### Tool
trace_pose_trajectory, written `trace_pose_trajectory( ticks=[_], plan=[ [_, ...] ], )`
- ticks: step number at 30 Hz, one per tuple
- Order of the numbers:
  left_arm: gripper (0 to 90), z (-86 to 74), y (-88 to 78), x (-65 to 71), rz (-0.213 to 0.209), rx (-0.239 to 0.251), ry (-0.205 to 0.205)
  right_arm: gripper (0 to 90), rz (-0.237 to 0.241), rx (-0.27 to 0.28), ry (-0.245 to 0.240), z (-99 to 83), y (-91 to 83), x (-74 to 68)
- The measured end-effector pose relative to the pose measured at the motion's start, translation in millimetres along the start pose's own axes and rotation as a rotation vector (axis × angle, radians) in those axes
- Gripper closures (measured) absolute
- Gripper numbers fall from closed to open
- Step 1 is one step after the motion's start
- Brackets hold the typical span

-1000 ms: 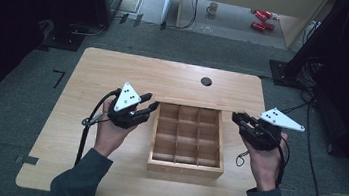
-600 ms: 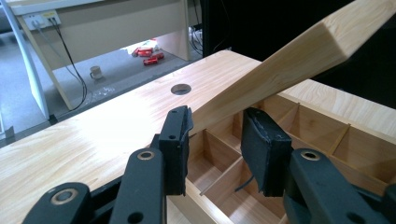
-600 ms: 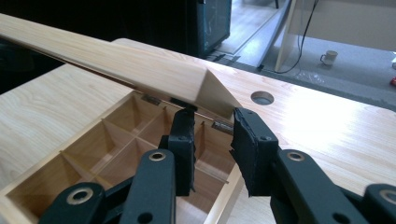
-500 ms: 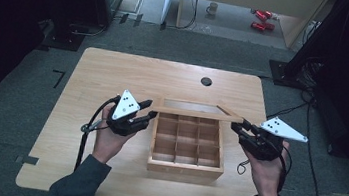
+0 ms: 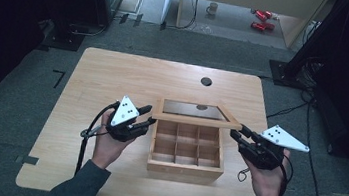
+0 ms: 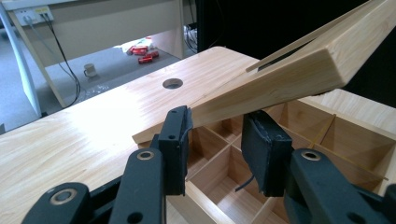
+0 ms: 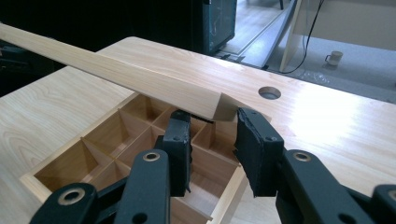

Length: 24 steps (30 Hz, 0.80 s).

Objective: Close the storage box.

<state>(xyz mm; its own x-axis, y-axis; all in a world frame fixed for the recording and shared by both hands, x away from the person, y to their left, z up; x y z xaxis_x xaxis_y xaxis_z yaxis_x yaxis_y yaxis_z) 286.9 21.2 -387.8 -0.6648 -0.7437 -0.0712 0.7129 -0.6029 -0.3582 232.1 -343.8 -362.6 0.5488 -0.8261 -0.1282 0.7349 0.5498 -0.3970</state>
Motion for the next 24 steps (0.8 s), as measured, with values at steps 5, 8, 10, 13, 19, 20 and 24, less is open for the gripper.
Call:
trace_pose_trajectory(
  ticks=[5,8,10,13,19,20,24],
  plan=[
    [61.1,-5.2,-5.0,1.7,0.0,-0.003,-0.005,66.1,0.006,0.003,0.015,-7.8,-1.2,-1.8],
    [60.6,-7.8,-8.8,4.2,-0.004,-0.002,0.007,66.0,0.004,0.001,0.019,-11.6,-1.6,-3.1],
    [59.8,-9.1,-10.4,7.0,-0.008,-0.009,0.023,65.9,0.011,-0.003,0.022,-13.8,-1.7,-2.9],
    [58.4,-11.1,-11.6,10.8,-0.014,-0.023,0.037,65.9,0.014,-0.004,0.024,-16.4,-1.8,-3.3],
    [56.7,-16.3,-12.8,11.9,-0.015,-0.031,0.027,65.8,0.007,-0.007,0.011,-21.8,-2.0,-5.1],
    [56.5,-17.4,-13.7,11.9,-0.016,-0.03,0.023,65.8,0.007,-0.01,0.01,-22.8,-2.1,-5.5],
    [55.4,-21.5,-18.1,13.4,-0.021,-0.027,0.011,65.8,0.003,-0.013,0.008,-26.6,-2.4,-6.9]
  ],
)
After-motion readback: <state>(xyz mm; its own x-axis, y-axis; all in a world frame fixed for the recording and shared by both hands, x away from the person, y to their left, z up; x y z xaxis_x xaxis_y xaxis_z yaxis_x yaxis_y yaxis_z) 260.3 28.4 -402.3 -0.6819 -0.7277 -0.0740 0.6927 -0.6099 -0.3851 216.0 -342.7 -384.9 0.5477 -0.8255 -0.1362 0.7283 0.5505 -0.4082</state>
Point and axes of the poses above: each handheld gripper's, and its own axes: y roughly forward along the jaws, z roughly out of its top, x roughly to its right, the point moved 1 cm from there along y, roughly forward along the jaws, and after that the axes turned 6 degrees about z, right-handed, at the moved point
